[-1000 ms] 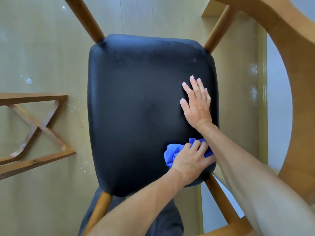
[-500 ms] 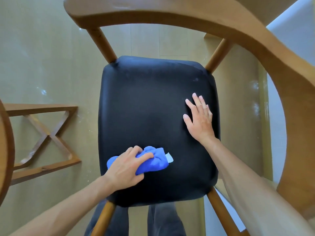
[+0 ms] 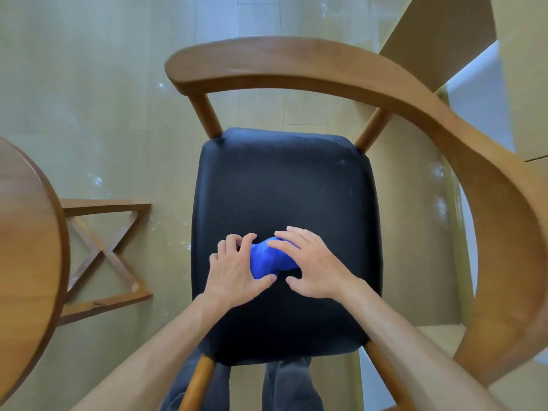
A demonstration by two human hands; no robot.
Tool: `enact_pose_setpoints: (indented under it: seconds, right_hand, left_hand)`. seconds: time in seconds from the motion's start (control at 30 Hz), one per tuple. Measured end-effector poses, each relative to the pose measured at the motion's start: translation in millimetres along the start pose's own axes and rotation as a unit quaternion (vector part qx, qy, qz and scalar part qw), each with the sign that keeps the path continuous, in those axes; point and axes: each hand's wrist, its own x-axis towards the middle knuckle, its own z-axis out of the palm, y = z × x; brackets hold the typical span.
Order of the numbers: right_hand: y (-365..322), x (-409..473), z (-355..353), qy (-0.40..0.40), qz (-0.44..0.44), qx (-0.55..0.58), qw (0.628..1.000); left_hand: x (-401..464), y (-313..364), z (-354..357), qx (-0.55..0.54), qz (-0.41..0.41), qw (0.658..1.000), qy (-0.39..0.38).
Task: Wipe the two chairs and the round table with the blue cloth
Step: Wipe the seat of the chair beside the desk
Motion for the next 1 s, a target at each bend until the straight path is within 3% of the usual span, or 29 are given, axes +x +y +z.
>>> enact_pose_setpoints:
  seconds: [0.1, 0.17, 0.27, 0.4, 0.5, 0.6, 0.7, 0.77, 0.87, 1.0]
  right_hand:
    - [-5.9, 5.2, 10.9, -0.010, -0.020, -0.136, 0.990]
    - [-8.7, 9.8, 14.1, 0.051, -0.022, -0.184, 0.981]
    - [-9.1, 16.7, 11.6, 0.114, 0.006, -0.103, 0.988]
    - [4.7, 14.8, -7.2, 0.113, 0.185, 0.012, 0.976]
    - [19.4, 3.3, -12.1, 0.125, 0.285, 0.077, 0.947]
    - [24.0, -1.7, -8.6, 0.124, 0.331, 0.024, 0.935]
    - [18.7, 0.9, -6.4, 0.207, 0.210, -0.112, 0.949]
    - [15.0, 8.2, -5.8, 0.233, 0.102, -0.136, 0.958]
    - [14.7, 21.9, 2.2, 0.161, 0.028, -0.185, 0.969]
    - [24.0, 29.5, 15.3, 0.096, 0.034, -0.273, 0.956]
  left_hand:
    - [-21.3, -9.8, 6.5, 0.037, -0.008, 0.999, -0.016]
    - [-22.0, -10.9, 8.3, 0.039, 0.013, 0.999, -0.026]
    - [-4.0, -8.0, -4.4, -0.085, -0.006, 0.995, -0.045]
    - [26.5, 9.0, -30.1, -0.307, -0.058, 0.950, -0.027]
    - [45.1, 29.5, -33.4, -0.376, -0.065, 0.924, -0.017]
    - [56.7, 36.5, -30.5, -0.379, -0.087, 0.921, 0.006]
    - [60.5, 27.3, -33.2, -0.368, -0.091, 0.924, 0.060]
    - [60.7, 14.1, -34.2, -0.314, -0.082, 0.943, 0.079]
    - [60.4, -8.3, -34.2, -0.208, -0.059, 0.971, 0.101]
    - [63.5, -24.6, -34.0, -0.100, -0.038, 0.989, 0.104]
